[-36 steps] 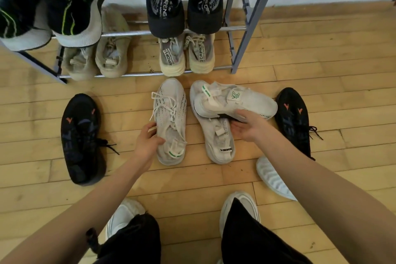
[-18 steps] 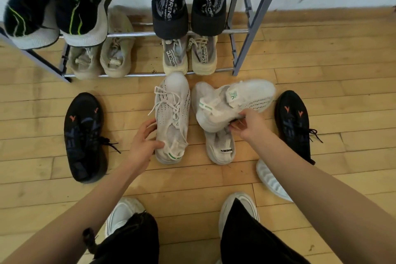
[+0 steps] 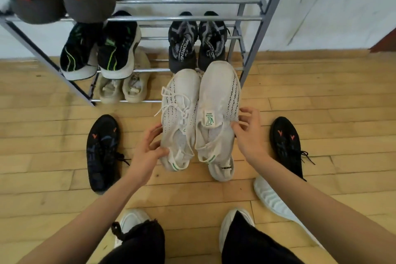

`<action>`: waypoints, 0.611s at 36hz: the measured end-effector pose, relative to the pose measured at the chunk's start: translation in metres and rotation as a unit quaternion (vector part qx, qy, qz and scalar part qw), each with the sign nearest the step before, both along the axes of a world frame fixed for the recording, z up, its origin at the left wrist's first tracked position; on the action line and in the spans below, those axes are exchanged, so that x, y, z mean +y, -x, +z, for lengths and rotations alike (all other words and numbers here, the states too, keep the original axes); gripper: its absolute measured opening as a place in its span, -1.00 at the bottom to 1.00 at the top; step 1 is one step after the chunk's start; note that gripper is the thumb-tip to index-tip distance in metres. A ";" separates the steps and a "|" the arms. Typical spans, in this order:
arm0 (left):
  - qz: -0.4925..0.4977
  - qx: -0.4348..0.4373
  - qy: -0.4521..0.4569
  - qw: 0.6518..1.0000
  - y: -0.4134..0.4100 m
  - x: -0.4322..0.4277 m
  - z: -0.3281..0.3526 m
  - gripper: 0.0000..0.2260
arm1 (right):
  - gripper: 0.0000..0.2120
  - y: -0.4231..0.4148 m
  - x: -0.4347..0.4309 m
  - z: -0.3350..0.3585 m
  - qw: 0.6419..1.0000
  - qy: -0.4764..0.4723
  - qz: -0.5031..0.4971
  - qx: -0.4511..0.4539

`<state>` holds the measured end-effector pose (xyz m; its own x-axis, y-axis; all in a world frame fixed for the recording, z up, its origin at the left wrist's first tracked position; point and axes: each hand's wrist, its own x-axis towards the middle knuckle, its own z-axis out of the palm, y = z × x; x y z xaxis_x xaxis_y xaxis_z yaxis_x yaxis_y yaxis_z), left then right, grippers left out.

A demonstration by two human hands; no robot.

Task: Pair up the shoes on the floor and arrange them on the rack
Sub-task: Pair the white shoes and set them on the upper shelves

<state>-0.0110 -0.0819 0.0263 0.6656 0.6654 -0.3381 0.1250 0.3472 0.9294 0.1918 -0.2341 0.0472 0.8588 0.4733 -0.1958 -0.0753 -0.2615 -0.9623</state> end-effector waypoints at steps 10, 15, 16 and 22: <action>0.013 -0.076 -0.063 0.995 -0.027 0.020 0.093 -0.37 | -0.72 -0.019 0.025 0.099 0.995 -0.051 -0.016 -0.080; 0.011 -0.089 -0.082 0.993 -0.048 0.038 0.133 -0.38 | -0.73 -0.036 0.049 0.146 0.994 -0.049 -0.019 -0.099; 0.013 -0.092 -0.084 0.992 -0.054 0.043 0.141 -0.39 | -0.73 -0.041 0.054 0.155 0.993 -0.043 -0.021 -0.106; 0.022 -0.103 -0.068 0.992 -0.093 0.071 0.185 -0.42 | -0.70 -0.073 0.096 0.200 0.989 -0.002 -0.030 -0.146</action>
<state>0.0824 -0.0104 0.2117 0.6812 0.7249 -0.1025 -0.0850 0.2173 0.9724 0.2649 -0.1383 0.2471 0.9048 0.4206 0.0665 0.1913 -0.2620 -0.9459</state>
